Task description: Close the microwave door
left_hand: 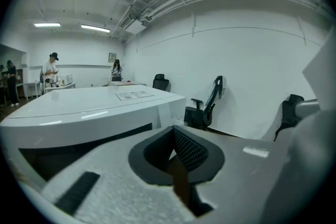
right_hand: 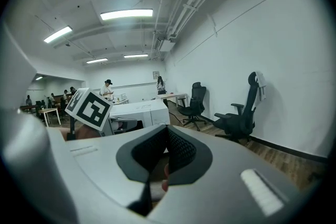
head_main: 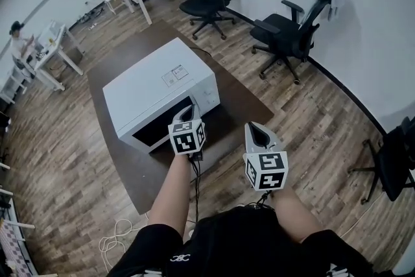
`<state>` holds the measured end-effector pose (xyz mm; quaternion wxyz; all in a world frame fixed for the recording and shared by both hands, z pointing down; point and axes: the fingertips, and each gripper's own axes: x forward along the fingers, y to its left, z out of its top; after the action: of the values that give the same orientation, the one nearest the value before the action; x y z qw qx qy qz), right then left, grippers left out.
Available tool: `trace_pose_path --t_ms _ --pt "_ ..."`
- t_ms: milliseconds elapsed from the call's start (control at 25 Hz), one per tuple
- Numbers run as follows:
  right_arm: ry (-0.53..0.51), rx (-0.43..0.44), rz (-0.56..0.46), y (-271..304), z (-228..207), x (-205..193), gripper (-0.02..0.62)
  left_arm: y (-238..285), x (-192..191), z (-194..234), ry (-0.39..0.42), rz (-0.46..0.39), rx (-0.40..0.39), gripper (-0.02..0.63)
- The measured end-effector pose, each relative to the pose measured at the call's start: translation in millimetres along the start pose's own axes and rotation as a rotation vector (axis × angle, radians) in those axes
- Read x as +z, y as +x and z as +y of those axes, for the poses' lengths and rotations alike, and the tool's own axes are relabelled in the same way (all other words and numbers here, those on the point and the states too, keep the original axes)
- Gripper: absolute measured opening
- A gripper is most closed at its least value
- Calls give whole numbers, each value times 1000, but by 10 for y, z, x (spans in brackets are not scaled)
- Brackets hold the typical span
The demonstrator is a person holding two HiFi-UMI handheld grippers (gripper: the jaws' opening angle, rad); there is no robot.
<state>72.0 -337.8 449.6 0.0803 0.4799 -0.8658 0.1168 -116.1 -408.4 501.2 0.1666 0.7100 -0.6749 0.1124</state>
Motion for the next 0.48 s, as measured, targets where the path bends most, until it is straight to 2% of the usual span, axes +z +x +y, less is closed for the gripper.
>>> trace_pose_path --t_ms 240,360,480 --pt "-14 46 -22 2 314 46 9 -482 153 -137 -9 -58 -65 9" --pt "-10 77 -43 13 488 126 9 -751 190 -146 27 -58 -62 9" --pt "23 110 -76 -17 660 250 9 -1053 258 -147 20 -77 -62 9"
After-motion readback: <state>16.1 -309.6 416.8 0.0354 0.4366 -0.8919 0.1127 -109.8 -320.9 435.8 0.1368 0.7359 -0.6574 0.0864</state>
